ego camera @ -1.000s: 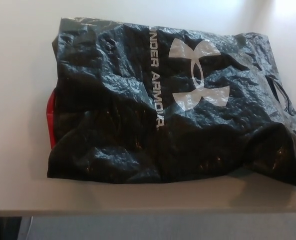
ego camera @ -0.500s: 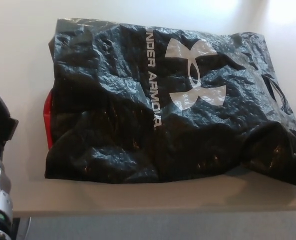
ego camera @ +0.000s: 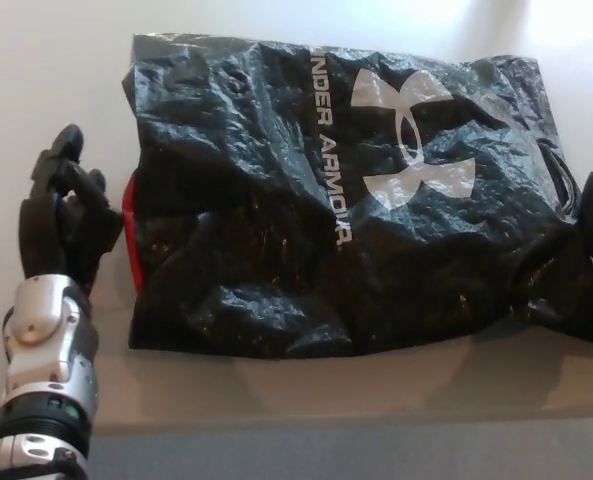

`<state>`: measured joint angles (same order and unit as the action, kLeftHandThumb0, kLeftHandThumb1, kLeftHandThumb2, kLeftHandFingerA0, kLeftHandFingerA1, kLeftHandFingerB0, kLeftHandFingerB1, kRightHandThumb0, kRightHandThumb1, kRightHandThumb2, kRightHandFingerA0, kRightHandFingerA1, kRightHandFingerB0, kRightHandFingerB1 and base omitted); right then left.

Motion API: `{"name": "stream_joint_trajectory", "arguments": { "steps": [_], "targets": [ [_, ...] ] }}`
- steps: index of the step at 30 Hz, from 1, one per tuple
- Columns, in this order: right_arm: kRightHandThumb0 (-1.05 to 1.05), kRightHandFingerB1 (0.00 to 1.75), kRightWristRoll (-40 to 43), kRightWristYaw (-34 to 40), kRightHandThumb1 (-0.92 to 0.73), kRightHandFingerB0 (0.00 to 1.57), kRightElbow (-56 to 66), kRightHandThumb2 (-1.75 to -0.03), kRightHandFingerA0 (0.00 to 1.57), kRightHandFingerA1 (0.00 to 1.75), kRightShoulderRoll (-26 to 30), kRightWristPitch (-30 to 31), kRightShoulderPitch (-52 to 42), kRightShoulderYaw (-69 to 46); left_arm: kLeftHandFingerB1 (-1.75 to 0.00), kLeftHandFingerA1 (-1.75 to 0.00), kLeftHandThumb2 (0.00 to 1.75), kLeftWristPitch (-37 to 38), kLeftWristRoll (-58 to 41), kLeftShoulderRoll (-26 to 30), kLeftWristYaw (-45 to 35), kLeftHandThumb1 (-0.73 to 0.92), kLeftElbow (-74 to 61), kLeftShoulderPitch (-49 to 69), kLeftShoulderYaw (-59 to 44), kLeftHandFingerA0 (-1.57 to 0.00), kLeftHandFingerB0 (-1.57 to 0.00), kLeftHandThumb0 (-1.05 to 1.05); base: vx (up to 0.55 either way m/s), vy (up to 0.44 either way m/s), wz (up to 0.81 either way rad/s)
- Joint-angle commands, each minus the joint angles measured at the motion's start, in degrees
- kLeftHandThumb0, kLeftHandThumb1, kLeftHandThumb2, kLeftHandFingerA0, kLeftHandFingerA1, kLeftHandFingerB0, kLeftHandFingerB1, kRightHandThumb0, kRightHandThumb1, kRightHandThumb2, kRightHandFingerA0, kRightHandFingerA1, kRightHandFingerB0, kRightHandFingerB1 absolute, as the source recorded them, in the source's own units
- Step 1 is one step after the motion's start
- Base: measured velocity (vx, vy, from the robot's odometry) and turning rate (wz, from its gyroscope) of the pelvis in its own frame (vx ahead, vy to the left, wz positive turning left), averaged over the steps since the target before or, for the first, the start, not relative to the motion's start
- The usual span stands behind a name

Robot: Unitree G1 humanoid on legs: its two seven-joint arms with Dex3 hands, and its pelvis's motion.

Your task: A plastic bag is kept in the middle of the desk and the robot uses both its hands to grab the bag from the left and right and brings its hands close together to compress the bag

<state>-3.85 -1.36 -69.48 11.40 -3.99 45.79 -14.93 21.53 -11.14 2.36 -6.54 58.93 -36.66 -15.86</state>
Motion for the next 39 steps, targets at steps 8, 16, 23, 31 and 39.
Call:
{"name": "stream_joint_trajectory", "arguments": {
  "steps": [8,16,23,31,39],
  "targets": [
    [-0.89,0.20,2.5,-1.1,-0.78,0.04,2.2,-1.15,0.11,0.47,-9.4,-1.9,1.1,3.2,-0.21,-0.22,1.25,-5.0,1.7,-6.7,-3.2,0.86,-1.9,0.5,7.6,0.00,-0.05,-0.81,0.00,0.000,0.00],
    [-0.78,0.24,3.8,0.1,-0.72,0.01,4.3,-1.14,0.02,0.44,-12.0,-2.0,1.3,3.5,-0.24,-0.22,0.89,-3.7,2.3,-10.1,-0.3,0.92,-1.0,3.2,8.2,0.00,-0.08,-0.82,0.00,0.000,0.00],
    [-0.76,0.27,4.5,-2.6,-0.76,0.00,4.7,-1.16,0.05,0.47,-14.8,-4.2,0.2,4.4,-0.19,-0.16,1.24,-0.5,2.1,-14.3,2.1,0.90,-1.9,4.9,8.4,0.00,-0.04,-0.79,0.00,0.000,0.00],
    [-0.79,0.23,5.8,-5.9,-0.77,0.04,7.1,-1.15,0.04,0.39,-19.0,-6.5,-1.8,5.7,-0.20,-0.04,0.96,1.2,3.5,-16.7,5.2,0.92,-4.4,3.6,9.1,0.00,0.00,-0.71,0.00,0.000,0.00],
    [-0.84,0.16,2.7,-9.8,-0.90,0.00,10.4,-1.22,0.00,0.13,-19.6,-14.6,-5.7,12.2,-0.10,-0.04,1.20,5.7,5.9,-15.5,5.6,0.89,-5.6,3.2,11.3,0.00,0.00,-0.75,0.00,0.000,0.00]
  ]
}}
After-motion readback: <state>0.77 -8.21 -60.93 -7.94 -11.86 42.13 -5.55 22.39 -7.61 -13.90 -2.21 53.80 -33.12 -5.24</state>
